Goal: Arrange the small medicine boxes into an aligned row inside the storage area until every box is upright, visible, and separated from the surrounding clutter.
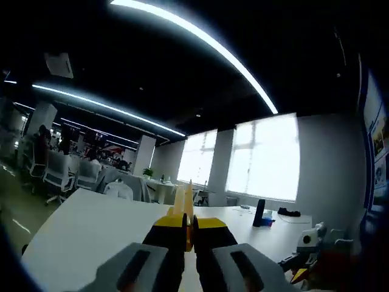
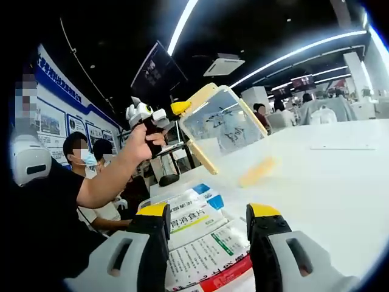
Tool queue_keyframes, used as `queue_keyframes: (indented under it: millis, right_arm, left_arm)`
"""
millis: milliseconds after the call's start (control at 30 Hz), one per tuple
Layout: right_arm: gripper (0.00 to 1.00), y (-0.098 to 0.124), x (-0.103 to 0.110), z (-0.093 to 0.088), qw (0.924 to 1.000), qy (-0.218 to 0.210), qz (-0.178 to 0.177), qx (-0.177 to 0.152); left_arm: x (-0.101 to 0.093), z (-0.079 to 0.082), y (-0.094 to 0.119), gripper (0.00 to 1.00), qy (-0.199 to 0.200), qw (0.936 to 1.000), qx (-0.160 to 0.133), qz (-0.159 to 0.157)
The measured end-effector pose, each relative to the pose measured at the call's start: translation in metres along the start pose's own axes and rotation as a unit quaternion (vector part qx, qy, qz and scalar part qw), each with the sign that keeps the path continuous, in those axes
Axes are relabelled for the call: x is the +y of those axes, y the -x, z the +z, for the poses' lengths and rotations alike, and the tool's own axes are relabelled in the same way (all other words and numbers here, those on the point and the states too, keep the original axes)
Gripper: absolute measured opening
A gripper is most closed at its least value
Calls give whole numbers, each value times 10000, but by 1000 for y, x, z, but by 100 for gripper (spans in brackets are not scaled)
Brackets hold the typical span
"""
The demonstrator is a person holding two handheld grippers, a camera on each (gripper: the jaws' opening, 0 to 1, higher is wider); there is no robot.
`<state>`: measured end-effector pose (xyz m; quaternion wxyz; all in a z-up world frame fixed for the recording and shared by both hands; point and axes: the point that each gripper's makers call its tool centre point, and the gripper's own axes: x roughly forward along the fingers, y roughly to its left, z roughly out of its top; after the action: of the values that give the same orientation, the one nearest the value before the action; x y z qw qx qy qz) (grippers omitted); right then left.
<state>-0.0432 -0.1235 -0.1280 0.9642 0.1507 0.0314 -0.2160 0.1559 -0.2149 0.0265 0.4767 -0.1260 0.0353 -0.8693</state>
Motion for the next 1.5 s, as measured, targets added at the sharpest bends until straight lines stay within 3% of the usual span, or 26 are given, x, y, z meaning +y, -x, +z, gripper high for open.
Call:
queue_keyframes:
  millis: [67,167,267,400,500,667,800,967,1033,1200,1300,1433,1467,1500]
  right_arm:
    - [47,1,0,0,10000,-53,10,0]
    - [45,2,6,10,9987,-367,231,-258]
    - [45,2,-4,18,9983,-397,1,-416]
    - [48,-3,-1,19,9990,-267,-53,-349]
    - [47,-6,0,18,9992,-237,-96,-298]
    - [43,-3,-6,35,9953,-693,-91,-666]
    - [42,-3,-13,41,9958,-536,-194,-720]
    - [41,-4,-27,46,9937,-676,-249,-858]
    - [41,-5,-23,54,9904,-853,-36,-1087]
    - [39,-3,-34,57,9864,-1053,-104,-1258]
    - [37,3,-39,63,9784,-1330,62,-1583]
    - [22,9,-30,67,9678,-1574,405,-1922]
    - [17,11,-21,69,9580,-1897,618,-2060]
    - [12,12,-18,66,9561,-1947,621,-2100]
  left_arm:
    - [-6,11,4,1,3,9998,-183,-90]
    - [-18,29,9,1,91,9987,-406,-294]
    - [-35,47,16,1,112,9968,-574,-543]
    - [-53,61,23,1,64,9942,-751,-769]
    - [-62,67,26,1,165,9921,-838,-918]
    - [-77,69,24,1,458,9883,-772,-1232]
    - [-89,74,29,1,377,9866,-796,-1371]
    - [-104,77,36,1,397,9833,-821,-1573]
    - [-111,77,39,1,416,9816,-792,-1685]
    - [-117,76,41,1,647,9772,-785,-1862]
    - [-124,73,42,1,826,9732,-729,-2019]
    - [-132,75,44,1,792,9704,-736,-2158]
    - [-132,76,46,1,808,9699,-746,-2174]
    - [-131,78,47,1,821,9692,-777,-2188]
